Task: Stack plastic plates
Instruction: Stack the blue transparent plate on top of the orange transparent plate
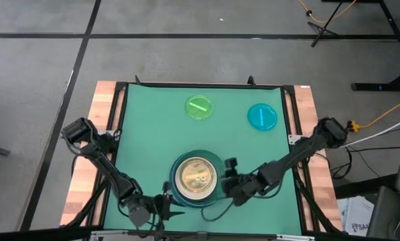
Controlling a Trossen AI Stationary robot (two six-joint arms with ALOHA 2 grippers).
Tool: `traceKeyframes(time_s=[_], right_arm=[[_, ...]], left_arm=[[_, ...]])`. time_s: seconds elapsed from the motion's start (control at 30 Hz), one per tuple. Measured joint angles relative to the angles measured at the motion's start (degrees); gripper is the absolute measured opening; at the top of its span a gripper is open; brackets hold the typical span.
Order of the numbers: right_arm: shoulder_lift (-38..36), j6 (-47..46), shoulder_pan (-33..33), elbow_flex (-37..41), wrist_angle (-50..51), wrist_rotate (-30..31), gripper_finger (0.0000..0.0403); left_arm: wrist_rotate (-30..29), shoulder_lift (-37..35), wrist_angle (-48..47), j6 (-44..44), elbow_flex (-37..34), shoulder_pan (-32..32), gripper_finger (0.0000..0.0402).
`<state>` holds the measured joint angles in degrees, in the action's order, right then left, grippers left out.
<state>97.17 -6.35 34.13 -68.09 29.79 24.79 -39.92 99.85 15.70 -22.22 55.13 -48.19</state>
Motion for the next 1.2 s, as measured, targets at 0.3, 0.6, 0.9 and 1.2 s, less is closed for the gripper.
traceKeyframes(time_s=[0.3, 0.6, 0.9, 1.2], right_arm=[[-12.57, -8.62, -1.57, 16.15, -2.31, 6.24, 0.0129], [-16.77, -15.13, -7.80, 26.26, -1.26, 6.98, 0.0129], [-16.77, -18.85, -13.60, 29.74, -0.32, 10.45, 0.0129], [-16.77, -17.40, -23.65, 29.74, 3.07, 5.62, 0.0129]], left_arm=[[5.91, 0.04, -0.11, 2.51, 0.00, 5.98, 0.0092], [3.21, 0.04, 4.59, 6.98, -2.43, 6.70, 0.0092], [1.20, 0.09, 20.08, 9.37, -10.76, 5.41, 0.0092], [0.16, 0.09, 34.24, 9.44, -19.09, 5.43, 0.0092]])
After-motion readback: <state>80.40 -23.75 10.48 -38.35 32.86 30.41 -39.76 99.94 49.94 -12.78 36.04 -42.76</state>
